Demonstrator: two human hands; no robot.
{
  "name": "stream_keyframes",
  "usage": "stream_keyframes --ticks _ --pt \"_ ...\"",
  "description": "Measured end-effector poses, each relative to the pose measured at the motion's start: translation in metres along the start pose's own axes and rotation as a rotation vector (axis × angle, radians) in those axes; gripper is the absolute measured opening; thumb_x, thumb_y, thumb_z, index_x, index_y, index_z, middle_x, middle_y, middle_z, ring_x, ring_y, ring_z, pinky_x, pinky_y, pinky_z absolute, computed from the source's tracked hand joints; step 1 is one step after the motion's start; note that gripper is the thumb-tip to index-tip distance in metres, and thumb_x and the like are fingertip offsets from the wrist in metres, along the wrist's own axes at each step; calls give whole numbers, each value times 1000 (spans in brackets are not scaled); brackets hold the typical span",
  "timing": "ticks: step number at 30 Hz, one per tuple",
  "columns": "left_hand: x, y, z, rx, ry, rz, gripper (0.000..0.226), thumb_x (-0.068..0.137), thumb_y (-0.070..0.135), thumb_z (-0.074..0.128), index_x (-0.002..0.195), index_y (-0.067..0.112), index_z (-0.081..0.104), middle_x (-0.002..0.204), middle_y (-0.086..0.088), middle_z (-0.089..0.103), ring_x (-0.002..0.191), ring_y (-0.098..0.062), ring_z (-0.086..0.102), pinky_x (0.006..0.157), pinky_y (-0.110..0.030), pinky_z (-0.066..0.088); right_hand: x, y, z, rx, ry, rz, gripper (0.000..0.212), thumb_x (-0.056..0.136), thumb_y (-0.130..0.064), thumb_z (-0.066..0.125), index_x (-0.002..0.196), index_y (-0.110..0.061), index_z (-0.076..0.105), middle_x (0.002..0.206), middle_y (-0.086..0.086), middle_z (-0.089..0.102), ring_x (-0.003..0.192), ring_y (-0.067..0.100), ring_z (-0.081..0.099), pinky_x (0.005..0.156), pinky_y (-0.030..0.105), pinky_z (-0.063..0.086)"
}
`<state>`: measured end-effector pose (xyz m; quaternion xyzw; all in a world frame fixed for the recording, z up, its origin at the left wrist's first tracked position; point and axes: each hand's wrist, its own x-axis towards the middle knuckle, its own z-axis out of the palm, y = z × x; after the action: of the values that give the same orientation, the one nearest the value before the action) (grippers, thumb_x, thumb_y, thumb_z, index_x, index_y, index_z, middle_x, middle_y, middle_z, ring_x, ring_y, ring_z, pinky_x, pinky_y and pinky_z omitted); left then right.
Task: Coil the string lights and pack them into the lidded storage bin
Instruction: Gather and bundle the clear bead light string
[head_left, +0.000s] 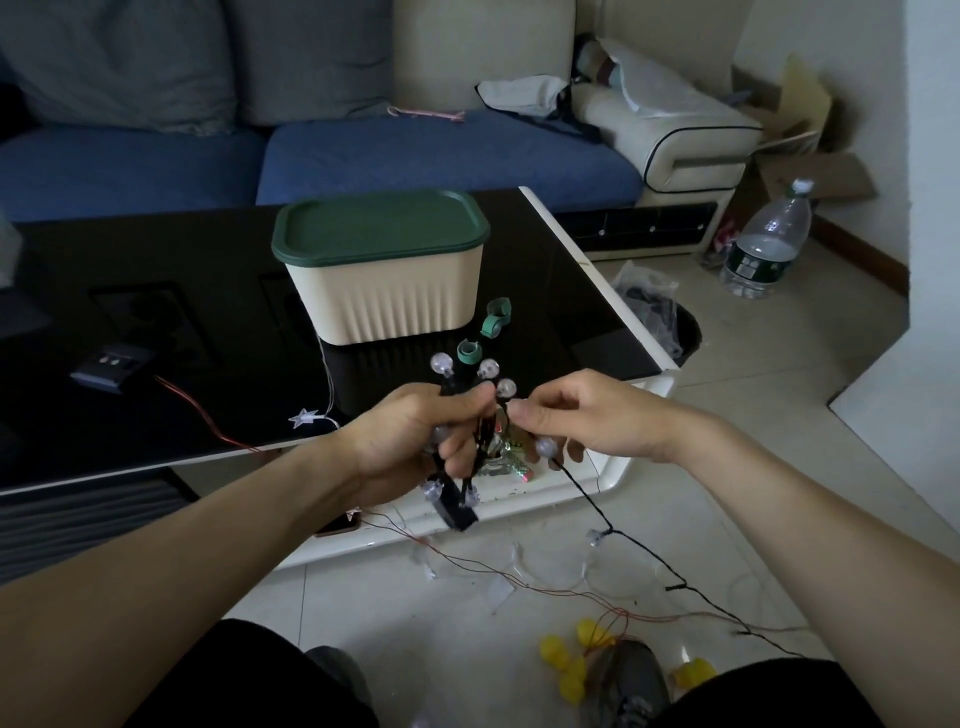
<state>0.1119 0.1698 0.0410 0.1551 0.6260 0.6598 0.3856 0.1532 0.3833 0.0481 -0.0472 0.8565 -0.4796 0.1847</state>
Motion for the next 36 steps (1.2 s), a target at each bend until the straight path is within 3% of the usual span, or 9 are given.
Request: stream_keyframes --ticks 4,9,12,15,20,24,28,33,36 --pt "0 12 2 -248 166 76 24 91 31 54 79 10 53 45 1 34 40 -13 34 47 -22 35 -1 6 0 -6 -102 113 65 86 -65 47 97 -7 71 85 8 75 79 18 69 75 27 51" --pt "1 16 -3 -394 320 81 31 102 31 46 83 9 55 55 -1 50 46 -15 50 50 -22 45 -2 14 1 -14 -37 174 45 108 -36 38 88 -6 66 67 3 66 67 19 65 71 31 49" --pt "1 14 -3 -394 335 58 32 103 31 46 89 5 58 58 -4 59 52 -17 59 52 -23 50 -2 14 3 -58 -1 198 40 108 -29 42 86 -6 65 58 -2 59 57 15 59 60 23 51" --pt "1 14 -3 -362 321 24 37 104 31 44 99 -1 62 58 -3 60 51 -15 60 50 -22 49 -1 11 5 -134 32 175 39 107 -30 46 84 -9 69 50 -9 51 48 8 47 58 28 50" --pt "4 14 -4 -423 223 32 40 105 30 40 102 -3 64 81 -4 70 73 -13 70 58 -19 53 1 -2 13 -192 5 101 24 105 -29 51 99 -18 72 58 -1 61 48 7 50 51 24 47" --pt "7 9 -2 -361 186 7 37 101 15 46 117 -16 60 107 -15 74 93 -14 73 73 -21 58 1 -16 25 -250 -44 19 24 103 -32 54 89 -20 69 61 -2 63 58 15 57 58 32 55" --pt "9 1 2 -196 196 0 28 90 3 60 112 -13 66 126 -44 51 114 -33 65 90 -31 57 1 -19 28 -370 -46 6 36 101 -39 57 73 -16 64 66 -4 66 54 16 60 59 33 53" --pt "14 -2 4 -151 270 50 38 84 -5 65 109 -31 52 109 -27 70 108 -26 69 88 -28 57 0 -15 25 -309 -53 23 23 104 -27 51 84 -28 62 79 -3 75 58 13 63 69 38 55" --pt "15 -3 11 -146 276 39 38 77 -2 71 105 -26 59 105 -25 71 95 -24 72 73 -25 59 -2 -15 29 -323 -106 52 24 106 -21 47 87 -22 63 89 -2 77 60 10 66 64 26 50"
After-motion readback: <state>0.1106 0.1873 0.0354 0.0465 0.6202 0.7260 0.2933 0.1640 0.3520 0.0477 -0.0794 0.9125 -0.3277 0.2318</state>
